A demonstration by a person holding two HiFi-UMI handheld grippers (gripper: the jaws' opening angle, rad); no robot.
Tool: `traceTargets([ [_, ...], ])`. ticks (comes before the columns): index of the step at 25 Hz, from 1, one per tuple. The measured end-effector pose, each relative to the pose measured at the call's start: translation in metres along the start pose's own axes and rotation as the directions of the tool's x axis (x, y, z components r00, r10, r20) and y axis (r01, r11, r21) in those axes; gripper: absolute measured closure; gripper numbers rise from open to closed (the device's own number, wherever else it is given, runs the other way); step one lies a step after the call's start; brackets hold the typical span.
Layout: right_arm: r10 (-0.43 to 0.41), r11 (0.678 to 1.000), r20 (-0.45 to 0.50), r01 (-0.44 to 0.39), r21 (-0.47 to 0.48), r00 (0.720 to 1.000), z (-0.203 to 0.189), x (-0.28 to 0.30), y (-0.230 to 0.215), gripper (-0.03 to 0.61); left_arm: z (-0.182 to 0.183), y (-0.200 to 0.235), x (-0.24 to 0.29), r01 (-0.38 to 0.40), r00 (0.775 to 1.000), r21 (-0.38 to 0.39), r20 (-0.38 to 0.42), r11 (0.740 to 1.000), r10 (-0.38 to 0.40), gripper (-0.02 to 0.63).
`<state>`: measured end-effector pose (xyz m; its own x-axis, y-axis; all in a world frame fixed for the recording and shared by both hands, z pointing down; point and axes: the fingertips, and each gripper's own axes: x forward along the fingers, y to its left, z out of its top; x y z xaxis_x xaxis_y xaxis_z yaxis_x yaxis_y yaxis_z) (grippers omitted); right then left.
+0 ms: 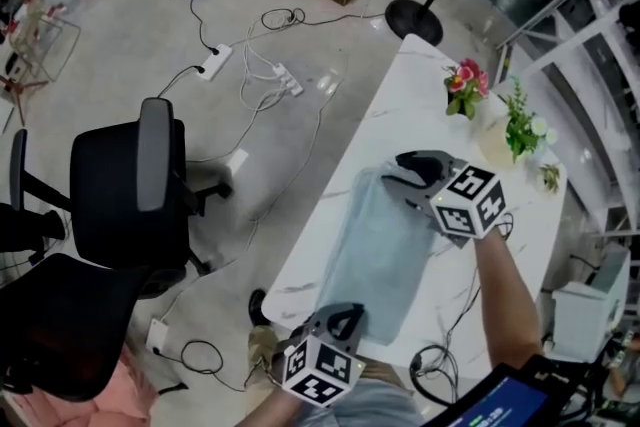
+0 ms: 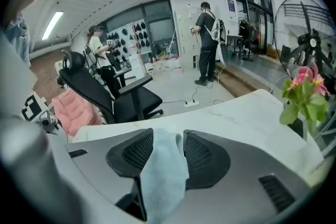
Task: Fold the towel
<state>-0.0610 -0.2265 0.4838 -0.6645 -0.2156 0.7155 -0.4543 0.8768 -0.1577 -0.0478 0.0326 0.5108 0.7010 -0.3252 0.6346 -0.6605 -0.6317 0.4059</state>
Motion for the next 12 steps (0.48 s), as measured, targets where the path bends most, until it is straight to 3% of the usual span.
traceTargets([
  [2, -0.033, 0.998, -0.069, 0.029, -0.055, 0.997, -0.015, 0.010, -0.004, 0.378, 0.000, 0.000, 0.000, 0.000, 1.000, 0.004, 0.001, 1.000, 0.000, 0.603],
  [3, -0.064, 0.994, -0.077, 0.057, -0.091, 0.995, -0.017, 0.012, -0.006, 0.484, 0.001, 0.001, 0.001, 0.000, 1.000, 0.007, 0.001, 1.000, 0.000, 0.603],
  [4, -0.090, 0.990, -0.055, 0.084, -0.112, 0.994, -0.013, 0.009, -0.006, 0.539, 0.000, 0.001, 0.001, 0.000, 1.000, 0.010, 0.001, 1.000, 0.000, 0.603],
  [8, -0.093, 0.988, 0.153, 0.110, -0.105, 0.984, 0.031, -0.020, 0.011, 0.541, -0.001, 0.000, 0.001, 0.001, 1.000, 0.022, -0.004, 1.000, -0.001, 0.603],
  [12, -0.054, 0.981, 0.203, 0.090, -0.174, 0.978, 0.055, -0.020, 0.026, 0.537, -0.001, -0.001, 0.000, -0.004, 1.000, 0.021, 0.003, 1.000, 0.004, 0.603],
])
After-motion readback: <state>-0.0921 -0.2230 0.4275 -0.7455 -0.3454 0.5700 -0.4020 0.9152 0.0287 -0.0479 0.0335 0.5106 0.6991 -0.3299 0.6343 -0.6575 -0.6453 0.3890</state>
